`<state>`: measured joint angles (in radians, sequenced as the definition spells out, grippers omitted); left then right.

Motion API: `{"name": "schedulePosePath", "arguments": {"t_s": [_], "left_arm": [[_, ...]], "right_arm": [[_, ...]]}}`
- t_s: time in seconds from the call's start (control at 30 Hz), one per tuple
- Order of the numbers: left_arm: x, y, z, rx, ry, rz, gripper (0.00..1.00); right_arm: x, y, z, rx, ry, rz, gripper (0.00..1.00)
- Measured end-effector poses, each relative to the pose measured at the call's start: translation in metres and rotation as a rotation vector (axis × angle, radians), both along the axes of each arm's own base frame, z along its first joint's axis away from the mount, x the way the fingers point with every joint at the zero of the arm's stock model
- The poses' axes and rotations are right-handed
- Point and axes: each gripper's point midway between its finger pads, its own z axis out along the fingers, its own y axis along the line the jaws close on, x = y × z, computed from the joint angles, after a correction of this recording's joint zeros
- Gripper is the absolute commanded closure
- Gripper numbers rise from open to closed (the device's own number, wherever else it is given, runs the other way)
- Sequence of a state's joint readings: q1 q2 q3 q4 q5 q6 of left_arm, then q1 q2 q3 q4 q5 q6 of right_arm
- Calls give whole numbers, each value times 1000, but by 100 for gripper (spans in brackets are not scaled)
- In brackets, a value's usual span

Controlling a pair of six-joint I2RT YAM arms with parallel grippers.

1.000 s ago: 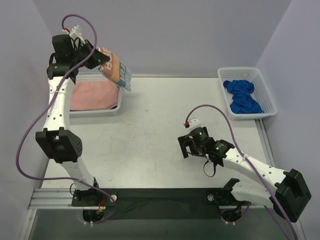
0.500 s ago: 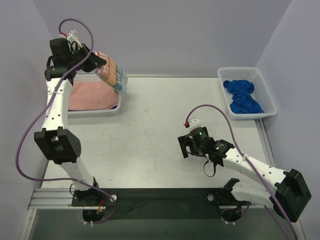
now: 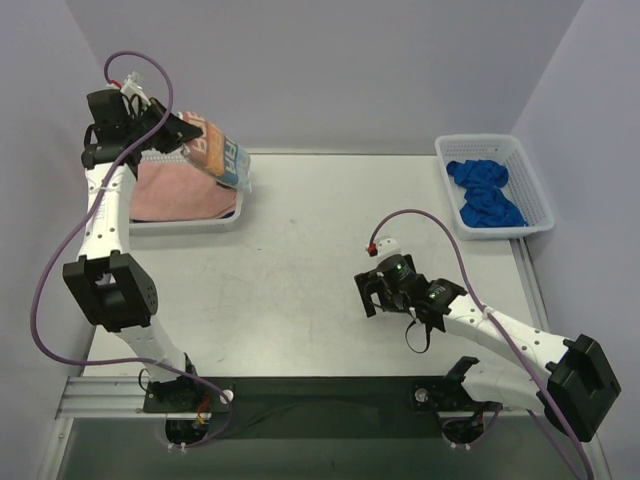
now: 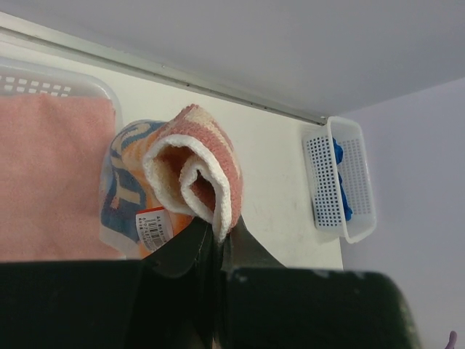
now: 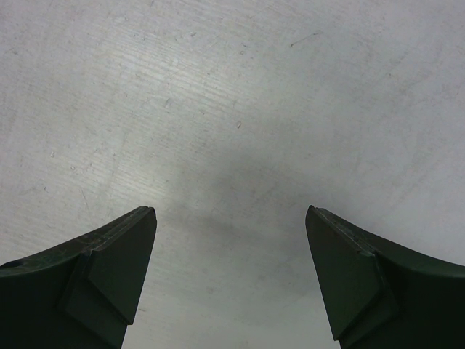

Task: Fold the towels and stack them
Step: Neatly place the folded towel into the bin

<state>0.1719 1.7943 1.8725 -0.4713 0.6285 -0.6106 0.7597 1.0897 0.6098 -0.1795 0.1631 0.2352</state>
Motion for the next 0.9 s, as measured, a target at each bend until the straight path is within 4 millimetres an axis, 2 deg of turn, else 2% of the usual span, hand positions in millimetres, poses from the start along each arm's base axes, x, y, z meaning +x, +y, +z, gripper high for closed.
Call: {"name": "schedulePosePath", "arguments": {"t_s": [0.37,0.57,0.7,0.77,0.9], "left_arm": [[3,52,-42,5,46,37,100],[14,87,-97,89,120,30,99],[14,102,-133,129,193,33,99],[13,108,-145,141,221,37,99],[14,119,-153,176,234,55,98]], "right_arm": [[-2,2,-1,7,10,9,14],[-3,4,-1,17,18,15,14],[-5,5,-2,19,27,21,14],[-6,4,-3,15,33,22,14],[-9,2,-5,6,44,23,14]]}}
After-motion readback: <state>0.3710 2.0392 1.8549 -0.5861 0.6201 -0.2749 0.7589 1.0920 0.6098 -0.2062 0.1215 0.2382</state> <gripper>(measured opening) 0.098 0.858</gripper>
